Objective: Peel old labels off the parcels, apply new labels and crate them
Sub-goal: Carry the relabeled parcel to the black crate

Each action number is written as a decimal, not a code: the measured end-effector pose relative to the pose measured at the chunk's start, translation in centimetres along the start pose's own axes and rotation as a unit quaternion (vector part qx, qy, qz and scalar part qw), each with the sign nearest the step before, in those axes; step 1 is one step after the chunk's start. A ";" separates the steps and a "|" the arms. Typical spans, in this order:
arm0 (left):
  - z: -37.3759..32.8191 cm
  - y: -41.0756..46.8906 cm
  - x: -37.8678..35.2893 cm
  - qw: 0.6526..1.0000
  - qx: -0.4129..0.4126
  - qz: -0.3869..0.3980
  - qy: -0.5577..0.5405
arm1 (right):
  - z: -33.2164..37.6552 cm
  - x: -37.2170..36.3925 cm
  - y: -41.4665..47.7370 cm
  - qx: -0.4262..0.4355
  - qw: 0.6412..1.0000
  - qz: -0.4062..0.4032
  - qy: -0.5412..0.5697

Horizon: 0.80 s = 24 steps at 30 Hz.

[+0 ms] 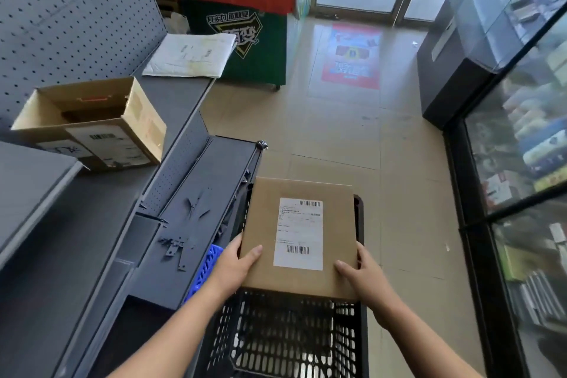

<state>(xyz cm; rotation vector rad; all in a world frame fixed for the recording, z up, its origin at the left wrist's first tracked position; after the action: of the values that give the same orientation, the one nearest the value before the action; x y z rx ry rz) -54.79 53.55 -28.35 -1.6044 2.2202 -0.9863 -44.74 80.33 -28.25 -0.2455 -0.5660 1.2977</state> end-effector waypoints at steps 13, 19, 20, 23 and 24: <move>9.3 11.5 -2.5 0.990 0.132 -0.007 0.042 | -10.6 -3.8 8.1 -0.151 0.987 -0.007 -0.063; 12.3 14.1 -3.5 0.984 0.167 -0.028 0.047 | -13.5 -5.0 10.2 -0.207 0.975 -0.020 -0.082; 12.8 14.5 -3.6 0.983 0.172 -0.036 0.052 | -14.1 -5.1 10.7 -0.211 0.974 -0.024 -0.083; 14.0 15.9 -4.1 0.980 0.184 -0.044 0.055 | -14.8 -5.9 11.6 -0.209 0.975 -0.029 -0.069; 14.5 16.4 -4.2 0.979 0.186 -0.044 0.065 | -14.9 -6.1 11.8 -0.207 0.975 -0.033 -0.068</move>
<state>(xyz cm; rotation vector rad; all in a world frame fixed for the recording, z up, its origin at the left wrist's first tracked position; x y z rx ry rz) -57.70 54.64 -50.45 -1.5118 1.9029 -1.4683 -47.77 79.77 -47.94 -0.4797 -0.9556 1.1282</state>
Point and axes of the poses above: each hand's wrist, its own y-axis towards the middle knuckle, its own x-axis out of the back of the hand, z = x × y, the point moved 8 cm from there along y, towards the middle knuckle, and after that the axes turned 9 degrees about x, right-handed, at the moved point
